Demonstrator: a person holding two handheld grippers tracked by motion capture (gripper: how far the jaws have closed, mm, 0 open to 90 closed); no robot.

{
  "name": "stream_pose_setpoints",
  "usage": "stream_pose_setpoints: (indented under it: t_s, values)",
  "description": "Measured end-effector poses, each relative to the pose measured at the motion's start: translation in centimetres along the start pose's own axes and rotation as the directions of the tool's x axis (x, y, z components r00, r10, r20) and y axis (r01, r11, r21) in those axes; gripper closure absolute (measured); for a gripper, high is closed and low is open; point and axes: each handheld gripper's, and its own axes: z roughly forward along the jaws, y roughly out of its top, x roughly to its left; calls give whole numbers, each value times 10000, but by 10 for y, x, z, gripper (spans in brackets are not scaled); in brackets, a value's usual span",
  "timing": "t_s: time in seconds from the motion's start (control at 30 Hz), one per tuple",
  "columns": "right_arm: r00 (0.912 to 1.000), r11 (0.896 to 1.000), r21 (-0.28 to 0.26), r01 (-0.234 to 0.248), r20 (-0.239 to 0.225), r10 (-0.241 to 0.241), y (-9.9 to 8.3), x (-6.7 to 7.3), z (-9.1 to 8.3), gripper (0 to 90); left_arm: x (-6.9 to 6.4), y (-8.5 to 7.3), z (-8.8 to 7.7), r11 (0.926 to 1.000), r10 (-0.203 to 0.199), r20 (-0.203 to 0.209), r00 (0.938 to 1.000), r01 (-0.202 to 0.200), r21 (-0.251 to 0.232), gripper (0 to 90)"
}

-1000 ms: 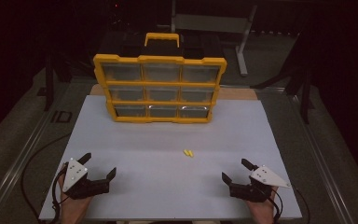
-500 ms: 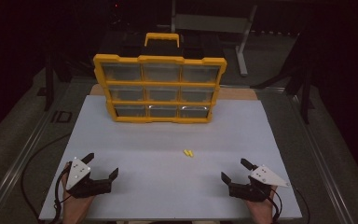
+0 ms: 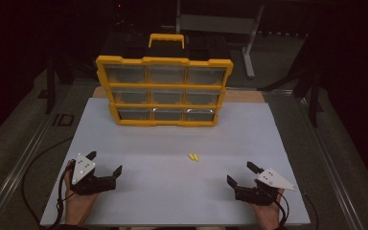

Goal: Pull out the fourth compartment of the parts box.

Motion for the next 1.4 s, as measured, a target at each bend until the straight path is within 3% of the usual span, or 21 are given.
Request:
stream_pose_setpoints:
  t_s: [0.37,0.63,0.93,1.4]
  values:
    - [10000,10000,54,-15,-30,15,0,0,1,79,-2,9,7,9998,176,-173,9997,-175,52,0]
    - [10000,10000,68,14,-20,-14,0,0,1,79,-6,19,14,9985,543,-196,9983,-541,103,0]
    - [10000,9999,117,30,-35,-29,0,0,2,79,-10,28,22,9964,838,-50,9965,-837,115,0]
    - [10000,9998,173,8,-12,-8,0,0,2,79,-9,40,33,9976,693,-97,9975,-694,-67,0]
